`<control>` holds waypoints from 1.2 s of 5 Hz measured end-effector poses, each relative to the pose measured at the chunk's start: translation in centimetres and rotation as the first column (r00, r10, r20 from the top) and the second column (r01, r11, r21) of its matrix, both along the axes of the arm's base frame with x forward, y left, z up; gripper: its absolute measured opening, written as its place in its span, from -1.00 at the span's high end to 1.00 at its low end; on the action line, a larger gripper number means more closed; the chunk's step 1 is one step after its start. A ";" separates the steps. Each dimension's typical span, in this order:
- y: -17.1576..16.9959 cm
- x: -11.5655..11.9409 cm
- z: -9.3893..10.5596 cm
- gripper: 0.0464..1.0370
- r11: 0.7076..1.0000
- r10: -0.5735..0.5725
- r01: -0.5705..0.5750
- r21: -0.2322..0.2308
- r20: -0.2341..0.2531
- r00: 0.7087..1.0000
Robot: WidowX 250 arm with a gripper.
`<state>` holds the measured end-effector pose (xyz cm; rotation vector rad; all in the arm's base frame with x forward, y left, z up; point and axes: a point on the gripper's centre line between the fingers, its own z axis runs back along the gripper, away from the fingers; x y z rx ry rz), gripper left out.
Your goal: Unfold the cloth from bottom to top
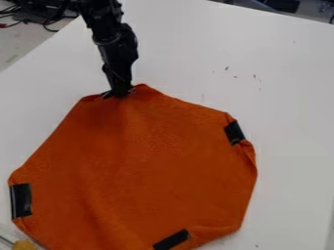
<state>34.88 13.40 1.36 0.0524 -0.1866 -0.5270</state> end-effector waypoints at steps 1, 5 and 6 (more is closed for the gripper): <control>1.9 1.2 -0.6 0.93 1.000 0.020 -0.020 0.020 0.024 1.000; 4.9 2.6 -0.8 -0.64 0.996 0.029 -0.033 0.081 0.046 0.999; 5.3 2.8 -0.5 -0.93 0.994 0.031 -0.036 0.102 0.048 0.998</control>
